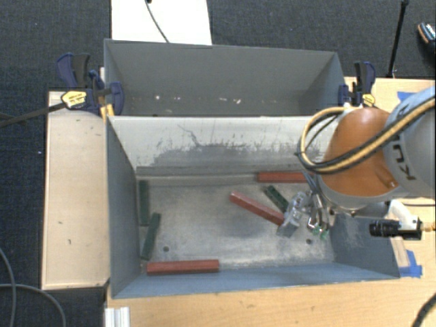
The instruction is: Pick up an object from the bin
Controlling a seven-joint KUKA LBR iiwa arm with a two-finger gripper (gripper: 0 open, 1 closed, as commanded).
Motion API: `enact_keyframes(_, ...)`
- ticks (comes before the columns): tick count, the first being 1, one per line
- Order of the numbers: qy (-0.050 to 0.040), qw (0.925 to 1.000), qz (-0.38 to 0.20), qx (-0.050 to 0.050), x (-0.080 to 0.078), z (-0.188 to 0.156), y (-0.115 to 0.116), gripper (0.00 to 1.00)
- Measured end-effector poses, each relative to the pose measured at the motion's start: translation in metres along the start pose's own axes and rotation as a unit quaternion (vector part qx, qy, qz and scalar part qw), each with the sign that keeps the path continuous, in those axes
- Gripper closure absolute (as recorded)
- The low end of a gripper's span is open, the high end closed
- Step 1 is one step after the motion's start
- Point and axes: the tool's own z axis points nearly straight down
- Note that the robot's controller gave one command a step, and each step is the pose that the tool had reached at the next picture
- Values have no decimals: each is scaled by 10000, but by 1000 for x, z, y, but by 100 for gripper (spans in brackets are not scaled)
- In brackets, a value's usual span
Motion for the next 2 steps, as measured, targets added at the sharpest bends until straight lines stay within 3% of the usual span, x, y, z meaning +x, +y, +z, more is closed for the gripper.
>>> enact_keyframes(2,-10,10000,-69,-4,-2,-12,1,100)
